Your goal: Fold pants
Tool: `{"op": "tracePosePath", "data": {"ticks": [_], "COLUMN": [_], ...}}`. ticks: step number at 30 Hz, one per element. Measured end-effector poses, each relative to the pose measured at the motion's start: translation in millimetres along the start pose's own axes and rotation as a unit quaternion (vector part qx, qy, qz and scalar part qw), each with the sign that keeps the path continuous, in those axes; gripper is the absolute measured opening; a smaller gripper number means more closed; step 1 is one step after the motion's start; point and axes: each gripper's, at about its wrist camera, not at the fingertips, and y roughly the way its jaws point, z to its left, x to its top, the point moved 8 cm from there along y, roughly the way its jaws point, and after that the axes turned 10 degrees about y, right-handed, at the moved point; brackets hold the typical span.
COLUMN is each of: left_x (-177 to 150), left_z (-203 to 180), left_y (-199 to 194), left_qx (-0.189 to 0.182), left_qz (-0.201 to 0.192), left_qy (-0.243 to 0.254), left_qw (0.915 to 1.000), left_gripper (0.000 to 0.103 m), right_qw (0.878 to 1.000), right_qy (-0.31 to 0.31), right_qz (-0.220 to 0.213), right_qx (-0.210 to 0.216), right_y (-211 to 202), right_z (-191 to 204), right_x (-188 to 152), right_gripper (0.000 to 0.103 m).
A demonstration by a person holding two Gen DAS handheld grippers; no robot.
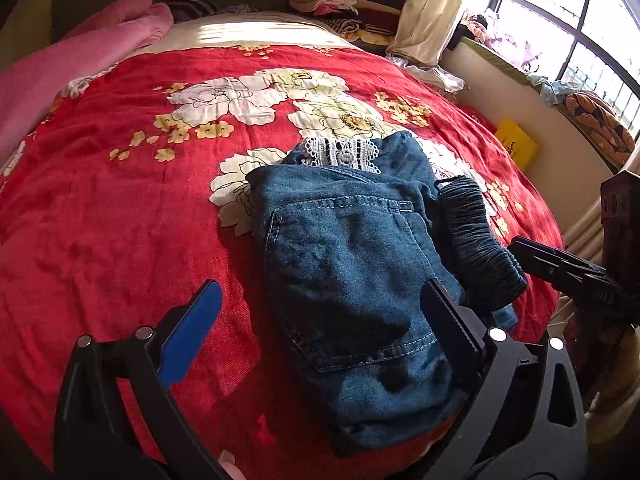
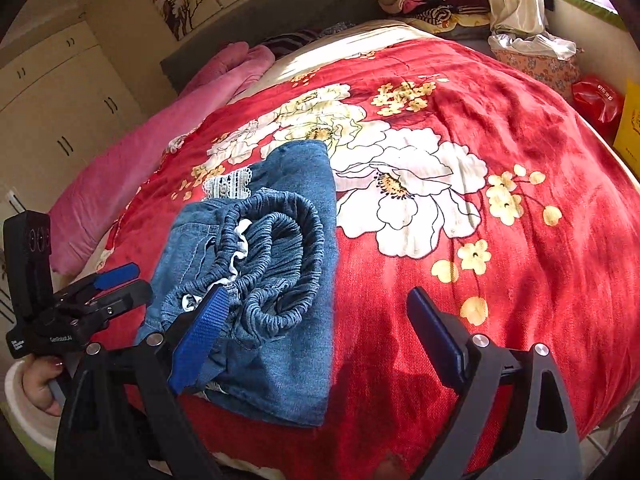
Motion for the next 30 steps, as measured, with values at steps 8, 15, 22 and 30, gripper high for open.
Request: {"op": "tracePosePath", "data": {"ticks": [8,15,22,30], "left_x": [-7,-10,-1,36], "left_z": [1,-1,-8,10], "left_y": [14,29,31,-8], "left_qx": [-0.001,-0.058,-0.09,-0.052], "left_qz": [0.012,0.008,0.0,-0.059], "left_qy": [-0.004,-0.041,-0.051,-0.023], "left_qw": [0.9999,0.9975,0.9946,0.9967], "left_gripper": [0.093,0.086,0.016,0.013], "right_qw": [1.0,0.996,0.995,0.991], "right_qy": [0.006,0.001,-0.033,-0.095], "right_qz": [0.022,0.05,0.018,-0.024], "right_qx": [0.003,0.073,0.091,0.096], "right_y": [12,27,18,1], "right_z": [-5,8,34,85], "right_x": [-12,-13,-11,18], "right_gripper": [0.09,0.054,0.03,0.027]}}
